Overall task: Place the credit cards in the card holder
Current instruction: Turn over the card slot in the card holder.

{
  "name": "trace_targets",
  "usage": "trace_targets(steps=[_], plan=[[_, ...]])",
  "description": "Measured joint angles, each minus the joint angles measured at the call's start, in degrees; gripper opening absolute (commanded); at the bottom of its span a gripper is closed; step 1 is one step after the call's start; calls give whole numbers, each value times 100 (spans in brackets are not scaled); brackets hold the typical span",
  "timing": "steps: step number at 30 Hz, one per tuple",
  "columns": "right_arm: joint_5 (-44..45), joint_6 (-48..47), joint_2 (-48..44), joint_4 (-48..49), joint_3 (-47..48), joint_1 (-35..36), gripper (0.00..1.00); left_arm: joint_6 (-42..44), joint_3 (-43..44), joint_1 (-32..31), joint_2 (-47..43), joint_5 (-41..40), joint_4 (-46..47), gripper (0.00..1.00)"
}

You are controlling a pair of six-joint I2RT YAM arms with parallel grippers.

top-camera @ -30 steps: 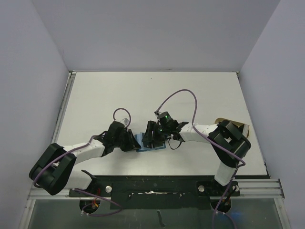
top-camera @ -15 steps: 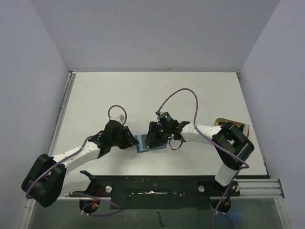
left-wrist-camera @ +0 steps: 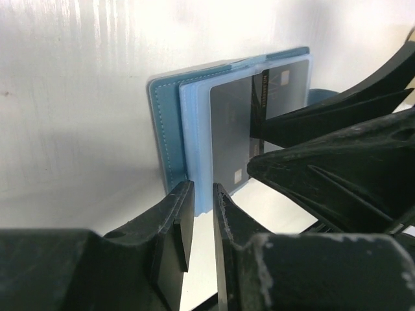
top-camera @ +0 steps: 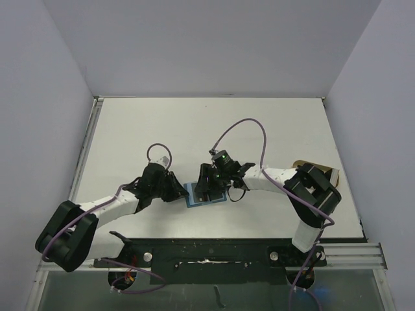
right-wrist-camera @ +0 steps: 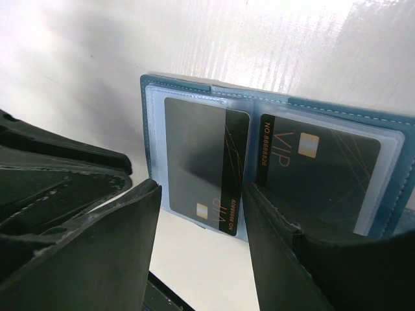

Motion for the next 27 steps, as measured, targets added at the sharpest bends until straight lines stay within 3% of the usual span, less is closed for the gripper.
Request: trace_targets(steps=[7, 11, 14, 21, 27], plan=[[-157, 4, 120, 208, 0, 7, 53, 20, -118, 7, 358, 153, 313, 12], [-267, 2, 173, 304, 0, 7, 43, 20, -155, 26, 439, 240, 472, 12], [-297, 2, 173, 323, -9, 7, 37, 17, -173, 37, 444, 278, 522, 15], [-267, 0, 173, 319, -39, 7, 39, 13, -173, 39, 289, 260, 485, 20], [-136, -48, 170, 197, -39, 7, 26, -28, -170, 48, 144, 229, 487, 24]])
